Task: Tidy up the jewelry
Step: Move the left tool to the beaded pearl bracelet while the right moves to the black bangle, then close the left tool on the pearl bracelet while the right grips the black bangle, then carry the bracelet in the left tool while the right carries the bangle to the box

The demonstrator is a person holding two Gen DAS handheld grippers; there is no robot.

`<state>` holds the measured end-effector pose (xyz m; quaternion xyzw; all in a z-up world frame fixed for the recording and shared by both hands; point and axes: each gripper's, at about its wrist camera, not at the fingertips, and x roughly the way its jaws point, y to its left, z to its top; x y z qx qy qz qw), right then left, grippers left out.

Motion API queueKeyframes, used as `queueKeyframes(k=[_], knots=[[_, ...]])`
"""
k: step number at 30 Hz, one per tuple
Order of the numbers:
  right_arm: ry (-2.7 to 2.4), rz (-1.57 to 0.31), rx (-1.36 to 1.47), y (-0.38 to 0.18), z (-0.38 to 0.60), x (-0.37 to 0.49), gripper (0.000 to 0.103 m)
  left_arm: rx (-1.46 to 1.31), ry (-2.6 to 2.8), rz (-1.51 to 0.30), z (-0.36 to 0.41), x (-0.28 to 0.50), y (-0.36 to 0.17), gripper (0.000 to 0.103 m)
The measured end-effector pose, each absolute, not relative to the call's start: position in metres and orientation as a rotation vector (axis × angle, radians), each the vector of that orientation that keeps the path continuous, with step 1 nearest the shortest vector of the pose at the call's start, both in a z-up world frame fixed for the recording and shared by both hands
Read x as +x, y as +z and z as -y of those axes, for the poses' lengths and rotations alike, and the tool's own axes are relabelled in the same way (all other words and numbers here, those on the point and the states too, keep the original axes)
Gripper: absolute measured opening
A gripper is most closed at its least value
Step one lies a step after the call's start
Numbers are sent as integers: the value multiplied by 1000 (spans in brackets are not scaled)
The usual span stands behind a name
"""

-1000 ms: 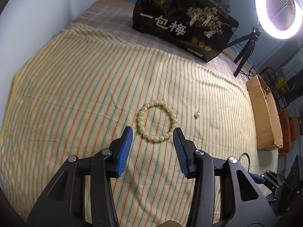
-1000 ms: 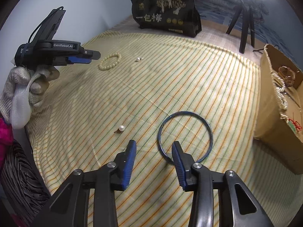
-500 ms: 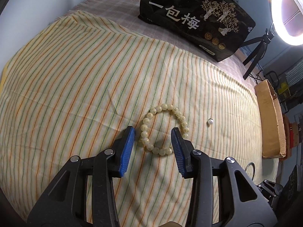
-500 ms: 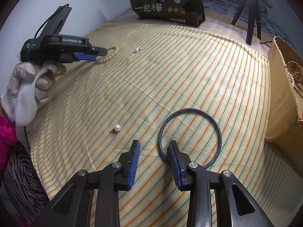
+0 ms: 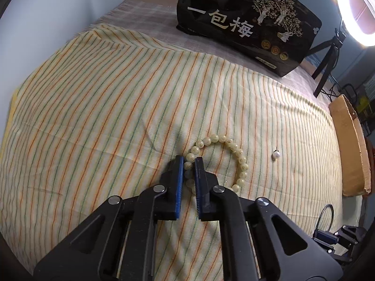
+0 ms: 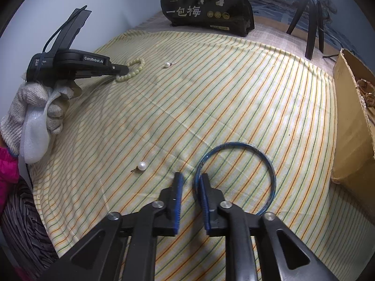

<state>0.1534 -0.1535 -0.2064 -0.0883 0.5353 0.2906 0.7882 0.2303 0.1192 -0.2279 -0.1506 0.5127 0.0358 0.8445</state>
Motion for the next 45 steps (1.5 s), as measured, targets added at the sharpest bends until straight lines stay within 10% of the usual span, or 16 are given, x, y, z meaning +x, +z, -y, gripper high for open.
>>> queueKeyframes(k=[45], knots=[[420, -885, -18, -70, 258, 112, 1, -309, -258, -863, -16, 158, -80, 5]])
